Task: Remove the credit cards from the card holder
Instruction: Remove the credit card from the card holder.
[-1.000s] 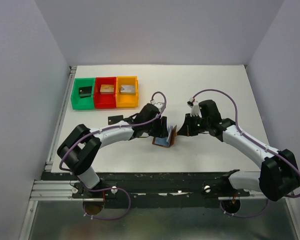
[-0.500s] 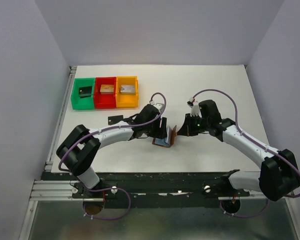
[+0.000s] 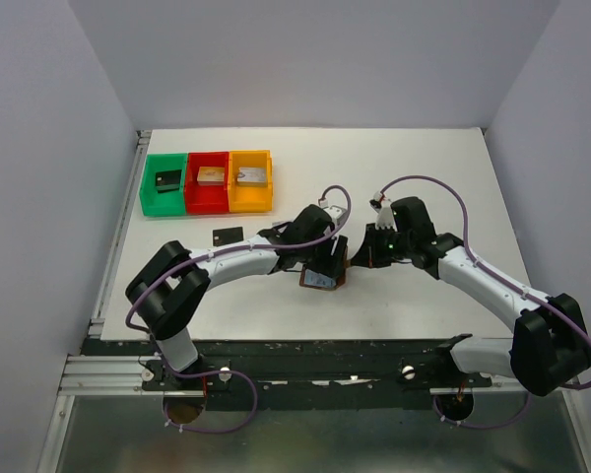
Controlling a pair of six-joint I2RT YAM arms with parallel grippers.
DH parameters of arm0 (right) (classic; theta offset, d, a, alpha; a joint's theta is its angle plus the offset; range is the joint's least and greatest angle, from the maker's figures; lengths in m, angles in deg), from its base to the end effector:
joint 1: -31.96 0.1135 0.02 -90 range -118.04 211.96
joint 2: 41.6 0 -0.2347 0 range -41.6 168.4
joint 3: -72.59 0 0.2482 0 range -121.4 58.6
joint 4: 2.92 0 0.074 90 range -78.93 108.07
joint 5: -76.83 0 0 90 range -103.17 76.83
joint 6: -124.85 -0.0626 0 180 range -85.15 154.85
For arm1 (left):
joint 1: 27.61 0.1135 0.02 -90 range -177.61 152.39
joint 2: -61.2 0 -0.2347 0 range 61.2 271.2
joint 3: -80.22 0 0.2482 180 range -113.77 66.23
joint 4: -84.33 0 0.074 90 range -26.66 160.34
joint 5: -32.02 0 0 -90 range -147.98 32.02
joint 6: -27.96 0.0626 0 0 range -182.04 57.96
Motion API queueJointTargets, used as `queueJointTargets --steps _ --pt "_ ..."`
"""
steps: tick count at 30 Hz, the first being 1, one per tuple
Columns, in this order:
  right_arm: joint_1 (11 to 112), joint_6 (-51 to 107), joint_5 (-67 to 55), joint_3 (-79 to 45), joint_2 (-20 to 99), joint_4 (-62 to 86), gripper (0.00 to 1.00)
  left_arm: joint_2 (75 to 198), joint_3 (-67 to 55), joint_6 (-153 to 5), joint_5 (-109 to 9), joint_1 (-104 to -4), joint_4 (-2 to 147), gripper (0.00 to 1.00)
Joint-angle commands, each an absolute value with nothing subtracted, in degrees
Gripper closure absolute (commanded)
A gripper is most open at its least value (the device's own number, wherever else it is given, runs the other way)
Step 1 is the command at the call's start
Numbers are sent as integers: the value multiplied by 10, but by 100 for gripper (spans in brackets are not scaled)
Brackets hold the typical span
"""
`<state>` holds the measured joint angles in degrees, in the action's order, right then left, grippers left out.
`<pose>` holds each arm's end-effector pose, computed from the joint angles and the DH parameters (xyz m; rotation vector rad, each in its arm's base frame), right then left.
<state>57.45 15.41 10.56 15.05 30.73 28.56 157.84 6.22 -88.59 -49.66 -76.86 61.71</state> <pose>0.2415 0.1430 0.1789 -0.3363 2.4409 0.8532 0.2359 -0.2877 0.1545 0.5655 2.4368 -0.7756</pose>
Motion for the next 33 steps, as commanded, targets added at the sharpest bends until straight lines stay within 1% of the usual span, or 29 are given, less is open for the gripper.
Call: queueJointTargets --steps 1,6,15,16,18,19,20,22,24,26,27,29,32,33 --pt "573 144 45 161 298 294 100 1601 36 -865 -452 -779 612 29" --pt "570 119 -3 182 309 300 100 1615 15 -852 -430 -789 614 29" --pt "560 92 -39 203 328 299 100 1640 -17 -844 -403 -795 608 29" --pt "558 88 -44 202 326 303 97 1641 -17 -844 -404 -795 610 29" --pt "557 88 -57 201 321 311 87 1636 -13 -845 -411 -795 612 29" --pt "557 88 -64 198 318 319 77 1629 -9 -847 -416 -795 614 29" --pt "556 87 -76 194 316 329 68 1624 -5 -847 -421 -794 615 29" --pt "556 87 -97 183 310 353 56 1610 5 -853 -431 -789 619 28" --pt "555 87 -113 176 298 365 47 1592 28 -873 -434 -777 635 28" --pt "556 87 -125 169 285 379 42 1572 48 -890 -433 -761 653 28" --pt "555 89 -128 164 281 385 42 1561 59 -898 -433 -754 660 28" --pt "556 94 -146 156 265 395 42 1535 79 -909 -436 -743 670 28" --pt "556 101 -135 153 229 392 42 1496 107 -917 -451 -730 681 28" --pt "556 104 -113 152 216 387 43 1485 118 -921 -456 -723 685 28"
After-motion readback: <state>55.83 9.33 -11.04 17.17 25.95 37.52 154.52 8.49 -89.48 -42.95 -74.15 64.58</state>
